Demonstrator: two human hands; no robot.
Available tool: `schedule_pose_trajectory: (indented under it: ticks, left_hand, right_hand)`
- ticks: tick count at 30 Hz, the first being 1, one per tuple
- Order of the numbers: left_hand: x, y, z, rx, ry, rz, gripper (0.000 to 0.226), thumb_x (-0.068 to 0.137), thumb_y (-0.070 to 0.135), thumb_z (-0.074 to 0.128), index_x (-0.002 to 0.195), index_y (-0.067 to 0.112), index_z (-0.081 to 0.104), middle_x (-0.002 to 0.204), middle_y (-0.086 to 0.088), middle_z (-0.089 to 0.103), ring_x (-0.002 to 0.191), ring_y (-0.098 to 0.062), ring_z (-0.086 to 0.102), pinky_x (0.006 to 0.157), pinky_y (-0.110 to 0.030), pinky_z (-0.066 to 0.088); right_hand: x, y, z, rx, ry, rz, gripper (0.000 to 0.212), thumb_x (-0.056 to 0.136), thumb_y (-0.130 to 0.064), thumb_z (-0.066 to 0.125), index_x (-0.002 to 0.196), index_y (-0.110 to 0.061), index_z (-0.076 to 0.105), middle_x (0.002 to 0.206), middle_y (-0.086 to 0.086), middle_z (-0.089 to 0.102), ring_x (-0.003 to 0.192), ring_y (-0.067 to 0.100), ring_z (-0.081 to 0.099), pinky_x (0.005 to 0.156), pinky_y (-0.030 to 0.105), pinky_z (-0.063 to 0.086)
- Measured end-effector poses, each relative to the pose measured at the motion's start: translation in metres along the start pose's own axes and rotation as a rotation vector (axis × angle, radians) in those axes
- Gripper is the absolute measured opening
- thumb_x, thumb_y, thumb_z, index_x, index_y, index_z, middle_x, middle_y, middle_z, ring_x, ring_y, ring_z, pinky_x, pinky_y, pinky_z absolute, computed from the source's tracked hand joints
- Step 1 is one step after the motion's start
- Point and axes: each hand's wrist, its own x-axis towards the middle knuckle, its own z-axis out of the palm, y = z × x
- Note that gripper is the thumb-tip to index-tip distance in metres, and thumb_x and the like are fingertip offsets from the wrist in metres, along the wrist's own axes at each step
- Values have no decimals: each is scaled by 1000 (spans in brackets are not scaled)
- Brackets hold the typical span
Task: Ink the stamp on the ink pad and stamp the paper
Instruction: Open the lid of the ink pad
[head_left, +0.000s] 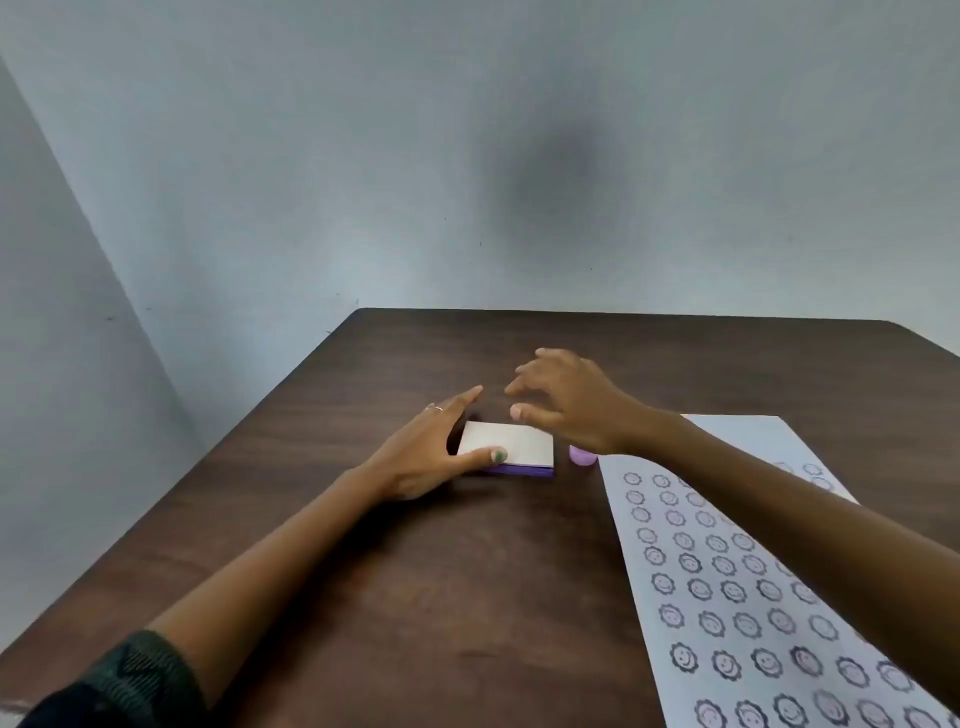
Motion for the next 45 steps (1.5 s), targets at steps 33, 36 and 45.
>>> schedule_pose_trajectory:
  ticks: [33, 36, 45]
  left_hand:
    - [-56, -2, -5, 43, -63, 56, 65, 64, 75, 59, 120, 46, 41, 148, 20, 35, 135, 7, 23, 112, -22, 8]
    - [-66, 0, -5, 48, -53, 58, 65, 65, 74, 60, 120, 45, 41, 147, 22, 35, 136, 6, 24, 114, -21, 8]
    - [-85, 6, -4, 42, -49, 49, 67, 61, 76, 62, 117, 45, 42, 148, 22, 35, 138, 8, 21, 116, -23, 9]
  right_hand:
    - [-28, -34, 22, 8, -210, -75, 63, 74, -53, 65, 126, -19, 52, 123, 1, 60, 107, 17, 52, 88, 27, 40]
    - [-38, -39, 25, 44, -180, -70, 61, 75, -53, 63, 126, -20, 52, 126, -1, 59, 110, 13, 50, 88, 23, 36]
    - [-59, -50, 27, 97, -165, -94, 55, 81, -48, 60, 128, -21, 51, 132, -2, 56, 116, 11, 47, 92, 22, 34]
